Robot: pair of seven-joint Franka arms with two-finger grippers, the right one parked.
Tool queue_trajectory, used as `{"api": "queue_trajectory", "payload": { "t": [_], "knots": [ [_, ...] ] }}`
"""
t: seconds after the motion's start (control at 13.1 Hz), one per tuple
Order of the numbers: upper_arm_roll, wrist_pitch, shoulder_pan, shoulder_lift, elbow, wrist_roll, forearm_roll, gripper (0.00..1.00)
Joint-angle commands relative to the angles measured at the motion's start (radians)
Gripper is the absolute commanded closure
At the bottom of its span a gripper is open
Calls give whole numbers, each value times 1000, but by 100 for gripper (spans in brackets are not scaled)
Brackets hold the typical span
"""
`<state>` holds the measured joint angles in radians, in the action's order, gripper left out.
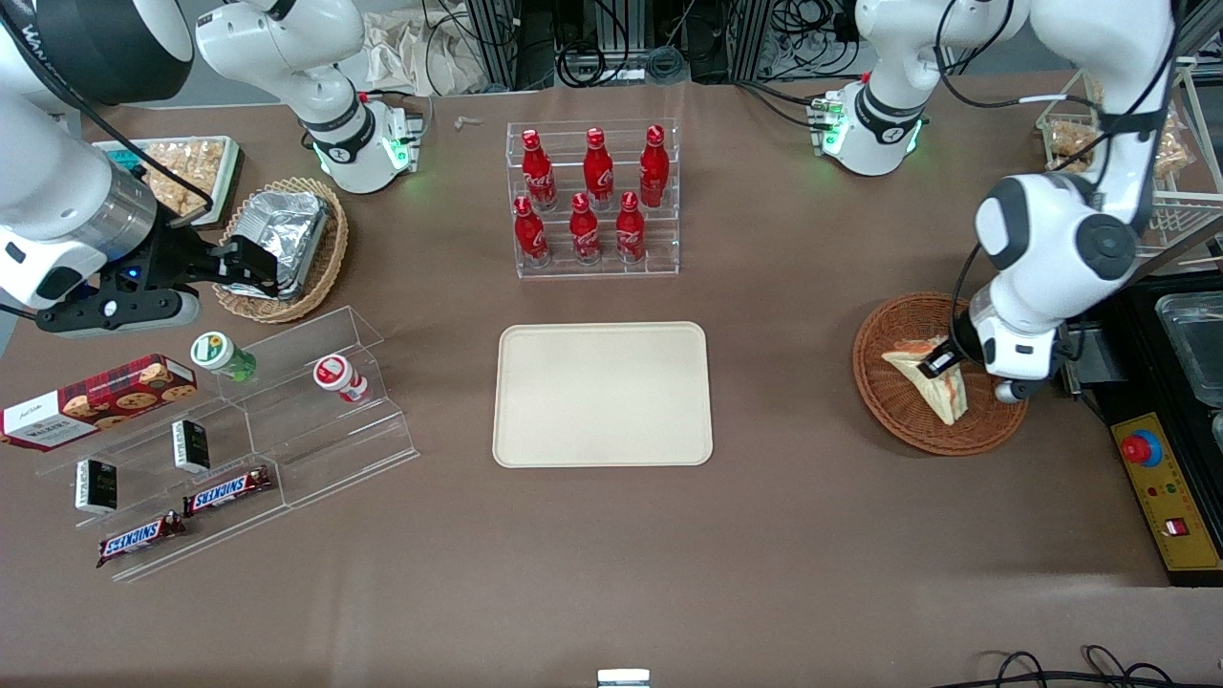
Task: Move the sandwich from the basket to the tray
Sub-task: 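Close the left gripper on the sandwich and lift it, then carry the held sandwich over to the cream tray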
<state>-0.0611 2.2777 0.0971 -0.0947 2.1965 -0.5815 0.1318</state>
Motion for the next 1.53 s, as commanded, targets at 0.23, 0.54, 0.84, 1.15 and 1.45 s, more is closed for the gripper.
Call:
{"api": "queue_trajectory", "payload": {
  "t": [0.23,0.54,0.84,1.15,1.45],
  "knots": [
    [0,-472,-2,-19,-436,92,-11,100],
    [43,-553,64,-80,-606,197,-78,100],
    [67,-552,240,-230,-719,195,-104,100],
    [86,-503,371,-429,-825,330,-103,100],
    [90,-342,441,-534,-830,296,-93,100]
  ]
}}
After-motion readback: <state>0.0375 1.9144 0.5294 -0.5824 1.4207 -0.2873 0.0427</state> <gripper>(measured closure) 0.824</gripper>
